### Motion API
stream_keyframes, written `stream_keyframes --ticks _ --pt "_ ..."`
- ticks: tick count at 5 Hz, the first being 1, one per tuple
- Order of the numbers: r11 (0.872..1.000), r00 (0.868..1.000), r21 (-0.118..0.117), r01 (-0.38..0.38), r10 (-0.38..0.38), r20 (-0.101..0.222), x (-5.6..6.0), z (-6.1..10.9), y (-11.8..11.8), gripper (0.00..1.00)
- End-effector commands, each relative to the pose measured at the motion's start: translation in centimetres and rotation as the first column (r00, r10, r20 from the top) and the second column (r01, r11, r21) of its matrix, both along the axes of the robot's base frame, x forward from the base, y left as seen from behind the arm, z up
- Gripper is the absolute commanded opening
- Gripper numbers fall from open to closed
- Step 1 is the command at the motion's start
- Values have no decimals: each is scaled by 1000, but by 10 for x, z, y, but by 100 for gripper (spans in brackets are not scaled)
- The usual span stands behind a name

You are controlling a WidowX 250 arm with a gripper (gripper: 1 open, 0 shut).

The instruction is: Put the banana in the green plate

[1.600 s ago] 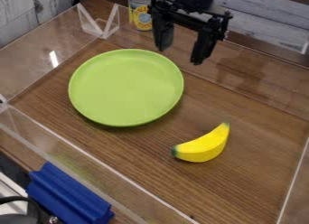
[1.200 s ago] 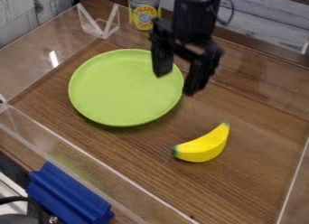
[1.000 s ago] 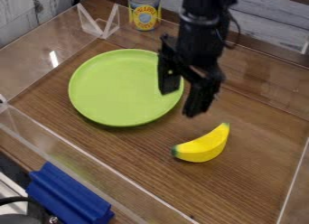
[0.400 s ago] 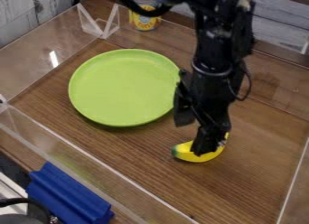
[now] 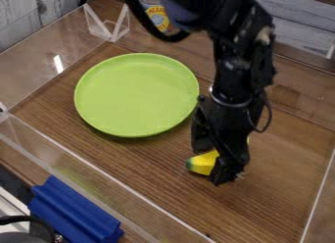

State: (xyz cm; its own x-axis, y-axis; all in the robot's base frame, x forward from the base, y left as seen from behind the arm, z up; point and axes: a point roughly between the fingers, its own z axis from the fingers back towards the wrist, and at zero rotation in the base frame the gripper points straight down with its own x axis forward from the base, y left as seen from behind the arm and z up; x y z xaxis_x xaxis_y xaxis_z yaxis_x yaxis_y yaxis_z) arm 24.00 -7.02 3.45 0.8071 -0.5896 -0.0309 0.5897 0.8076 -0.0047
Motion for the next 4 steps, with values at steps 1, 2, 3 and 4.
stream_keyframes --ticks 1,2,3,4 --pt "1000 999 -3 30 -29 36 5 -5 -2 100" --pt "999 999 2 33 -33 36 7 -8 -2 100" --pt "1000 999 6 27 -27 37 7 -8 -1 0" --pt "1000 999 4 15 -15 35 7 -3 0 0"
